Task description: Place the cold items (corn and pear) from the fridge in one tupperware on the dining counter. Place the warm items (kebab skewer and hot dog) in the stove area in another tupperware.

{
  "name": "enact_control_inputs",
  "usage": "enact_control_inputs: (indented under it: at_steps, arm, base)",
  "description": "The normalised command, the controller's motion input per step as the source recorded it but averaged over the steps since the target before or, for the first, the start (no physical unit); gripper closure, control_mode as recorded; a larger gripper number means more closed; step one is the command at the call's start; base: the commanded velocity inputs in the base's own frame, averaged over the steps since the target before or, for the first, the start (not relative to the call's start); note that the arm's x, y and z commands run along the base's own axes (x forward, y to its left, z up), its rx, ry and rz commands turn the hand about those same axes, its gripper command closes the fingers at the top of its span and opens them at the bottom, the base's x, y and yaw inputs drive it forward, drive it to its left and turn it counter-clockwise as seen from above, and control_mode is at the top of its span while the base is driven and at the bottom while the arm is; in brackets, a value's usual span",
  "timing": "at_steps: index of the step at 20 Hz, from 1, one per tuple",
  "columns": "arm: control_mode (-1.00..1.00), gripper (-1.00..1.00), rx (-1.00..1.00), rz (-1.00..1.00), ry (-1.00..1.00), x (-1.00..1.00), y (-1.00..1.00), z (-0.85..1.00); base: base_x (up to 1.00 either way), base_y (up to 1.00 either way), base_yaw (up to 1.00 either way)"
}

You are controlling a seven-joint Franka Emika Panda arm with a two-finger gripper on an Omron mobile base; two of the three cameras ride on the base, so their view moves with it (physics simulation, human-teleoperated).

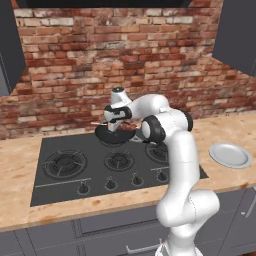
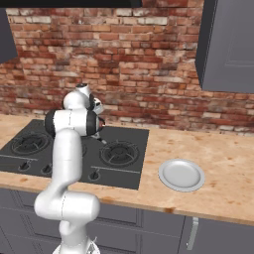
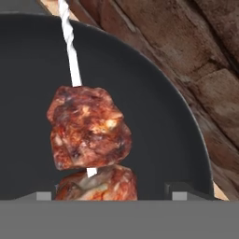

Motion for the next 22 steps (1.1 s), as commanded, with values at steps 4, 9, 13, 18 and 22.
enact_control_inputs:
  at_steps: [4,9,13,18,22]
  arm:
    - [-1.0,1.0,0.0,0.0,0.0,-0.03,0.0,-0.18]
    - [-1.0,1.0,0.07,0.0,-0.19,-0.34,-0.04,-0.03]
    - [-1.0,1.0,0.04,0.0,-0.4,-0.58,-0.01,0.29]
    - [-1.0,1.0,0.0,0.0,-0.35,-0.62,0.0,0.49]
    - [-1.0,1.0,0.0,0.0,-0.16,-0.64,0.0,0.62]
  base:
    - [0.0,0.0,0.0]
    - [0.0,0.0,0.0]
    - [0.0,0.0,0.0]
    - [0.0,0.0,0.0]
    - [0.0,0.0,0.0]
